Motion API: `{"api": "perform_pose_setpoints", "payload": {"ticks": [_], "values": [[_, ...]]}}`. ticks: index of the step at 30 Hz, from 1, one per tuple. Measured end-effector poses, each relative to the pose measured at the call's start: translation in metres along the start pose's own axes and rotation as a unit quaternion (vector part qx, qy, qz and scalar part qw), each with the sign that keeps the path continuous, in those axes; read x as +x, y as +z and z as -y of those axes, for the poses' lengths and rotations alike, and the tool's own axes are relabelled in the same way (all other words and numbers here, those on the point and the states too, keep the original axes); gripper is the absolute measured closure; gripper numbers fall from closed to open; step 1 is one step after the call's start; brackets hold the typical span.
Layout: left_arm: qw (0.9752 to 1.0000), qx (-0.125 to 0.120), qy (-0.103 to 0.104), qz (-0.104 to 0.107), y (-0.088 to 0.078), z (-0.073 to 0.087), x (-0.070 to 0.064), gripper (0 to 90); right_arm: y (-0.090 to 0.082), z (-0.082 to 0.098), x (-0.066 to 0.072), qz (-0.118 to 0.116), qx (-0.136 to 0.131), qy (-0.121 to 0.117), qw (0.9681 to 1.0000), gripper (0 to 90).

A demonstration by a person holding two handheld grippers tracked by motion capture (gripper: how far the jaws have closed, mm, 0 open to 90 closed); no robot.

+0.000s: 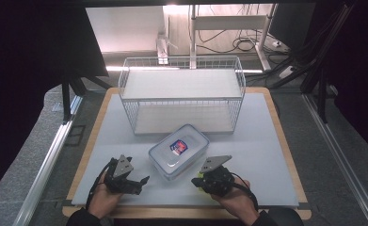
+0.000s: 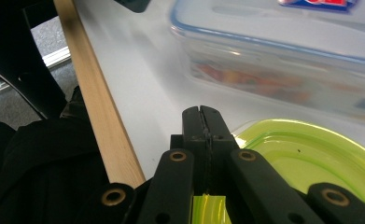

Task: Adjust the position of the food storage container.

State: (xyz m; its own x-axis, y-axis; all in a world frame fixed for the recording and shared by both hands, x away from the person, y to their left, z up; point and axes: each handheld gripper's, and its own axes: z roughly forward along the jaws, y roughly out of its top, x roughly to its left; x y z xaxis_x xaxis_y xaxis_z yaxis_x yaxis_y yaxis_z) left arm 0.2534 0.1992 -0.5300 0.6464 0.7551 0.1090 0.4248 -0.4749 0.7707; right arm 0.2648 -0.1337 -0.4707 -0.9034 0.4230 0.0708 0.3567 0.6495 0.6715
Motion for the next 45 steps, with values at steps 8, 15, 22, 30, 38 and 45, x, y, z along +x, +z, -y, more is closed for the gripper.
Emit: {"api": "perform_pose_setpoints", "payload": {"ticks": [8, 15, 22, 30, 38, 45], "values": [[1.0, 0.001, 0.002, 0.001, 0.001, 0.0, -0.001, 5.4, 0.008, 0.001, 0.005, -0.003, 0.01, -0.003, 0.9999, 90.0], [1.0, 0.002, 0.002, 0.002, 0.001, 0.0, -0.001, 5.4, 0.0, 0.009, -0.009, 0.025, 0.018, 0.012, 0.9995, 90.0], [1.0, 0.003, 0.002, 0.004, 0.001, 0.0, -0.001, 5.4, -0.015, 0.02, -0.025, 0.051, 0.016, 0.034, 0.998, 90.0], [1.0, 0.003, 0.003, 0.004, 0.002, 0.0, -0.002, 5.4, -0.036, 0.038, -0.049, 0.07, 0.009, 0.076, 0.9946, 88.8], [1.0, 0.006, 0.004, 0.005, 0.002, 0.0, -0.002, 5.4, -0.053, 0.053, -0.071, 0.088, -0.005, 0.103, 0.9907, 89.0], [0.9999, 0.007, 0.005, 0.006, 0.003, 0.0, -0.002, 5.4, -0.062, 0.06, -0.09, 0.106, -0.01, 0.126, 0.9863, 89.0]]}}
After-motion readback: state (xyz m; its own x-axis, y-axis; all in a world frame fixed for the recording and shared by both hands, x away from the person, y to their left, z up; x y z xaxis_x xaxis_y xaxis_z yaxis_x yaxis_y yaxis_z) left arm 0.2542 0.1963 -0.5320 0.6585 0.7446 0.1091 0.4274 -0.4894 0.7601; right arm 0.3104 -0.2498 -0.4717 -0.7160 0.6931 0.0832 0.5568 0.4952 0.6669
